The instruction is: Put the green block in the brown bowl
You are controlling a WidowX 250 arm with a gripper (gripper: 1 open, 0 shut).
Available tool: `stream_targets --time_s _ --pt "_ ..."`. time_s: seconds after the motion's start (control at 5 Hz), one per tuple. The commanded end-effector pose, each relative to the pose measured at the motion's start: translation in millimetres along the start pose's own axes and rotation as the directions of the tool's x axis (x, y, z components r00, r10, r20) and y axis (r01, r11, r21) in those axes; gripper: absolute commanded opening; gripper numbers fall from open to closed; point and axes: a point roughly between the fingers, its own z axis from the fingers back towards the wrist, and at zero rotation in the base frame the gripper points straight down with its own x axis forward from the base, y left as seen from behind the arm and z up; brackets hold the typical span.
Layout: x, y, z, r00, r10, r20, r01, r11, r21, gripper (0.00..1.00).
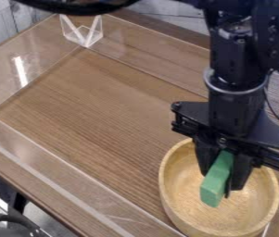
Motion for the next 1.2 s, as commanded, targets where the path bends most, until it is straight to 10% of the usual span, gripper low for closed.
stream_targets --time_s 0.0,1.0 --pt "11.2 -1.7 8.5 0.999 0.007 0.041 -0.006 1.0 -0.027 0.0" --pt "35.4 2.6 2.5 0.998 0.022 0.055 -0.019 0.998 -0.054 0.0"
